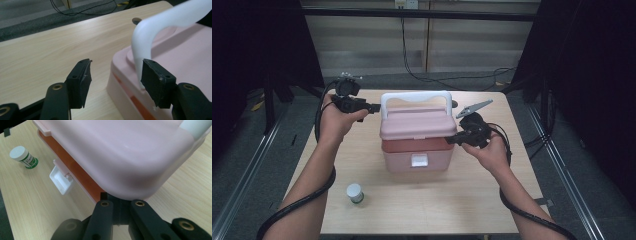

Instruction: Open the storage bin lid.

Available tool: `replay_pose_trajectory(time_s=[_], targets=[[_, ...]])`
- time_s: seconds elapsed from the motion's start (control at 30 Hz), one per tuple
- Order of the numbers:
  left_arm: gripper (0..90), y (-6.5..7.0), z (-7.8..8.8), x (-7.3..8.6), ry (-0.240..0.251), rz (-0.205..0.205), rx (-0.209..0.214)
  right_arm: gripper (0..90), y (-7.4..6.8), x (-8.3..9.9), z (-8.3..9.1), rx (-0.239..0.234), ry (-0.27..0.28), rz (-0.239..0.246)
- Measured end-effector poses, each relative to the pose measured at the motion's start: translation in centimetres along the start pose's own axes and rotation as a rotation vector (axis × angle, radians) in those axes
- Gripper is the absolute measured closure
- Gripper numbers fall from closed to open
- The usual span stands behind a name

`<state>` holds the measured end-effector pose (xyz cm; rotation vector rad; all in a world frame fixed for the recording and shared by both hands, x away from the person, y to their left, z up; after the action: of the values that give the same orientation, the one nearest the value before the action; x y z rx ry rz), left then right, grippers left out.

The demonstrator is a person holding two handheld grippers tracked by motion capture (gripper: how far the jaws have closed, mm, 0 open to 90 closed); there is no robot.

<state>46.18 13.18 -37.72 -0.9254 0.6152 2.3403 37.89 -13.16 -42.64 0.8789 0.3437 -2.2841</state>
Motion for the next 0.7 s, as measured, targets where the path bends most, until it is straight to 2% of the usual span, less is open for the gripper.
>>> replay_pose_trajectory(time_s=[0.2, 0.33, 0.5, 0.7], targets=[[40.6, -0.9, -0.1, 2.3, -0.03, 0.006, -0.005, 90.0, -0.1, -0.1, 0.0, 0.002, -0.001, -0.003], [40.7, -0.9, -0.1, 3.1, -0.031, 0.009, 0.004, 90.0, 0.0, -0.3, 0.2, 0.006, 0.003, -0.007], [40.7, -0.4, -0.2, 4.0, -0.034, -0.008, 0.018, 90.0, 0.1, -0.5, 0.3, 0.009, 0.01, -0.011], [40.4, 0.4, -0.7, 4.3, -0.032, -0.009, 0.034, 90.0, 0.1, -0.6, 0.3, 0.008, 0.01, -0.017]])
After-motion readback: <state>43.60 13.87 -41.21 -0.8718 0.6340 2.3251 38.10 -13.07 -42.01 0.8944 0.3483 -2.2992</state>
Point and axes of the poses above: each handheld gripper's, and its own axes: z roughly backward along the jaws, x roughly out of its underside, y roughly to its right, the point moved 9 cm from there along -z, roughly forward along the jaws, and after that the axes turned 9 degrees about x, right-handed, at the moved point
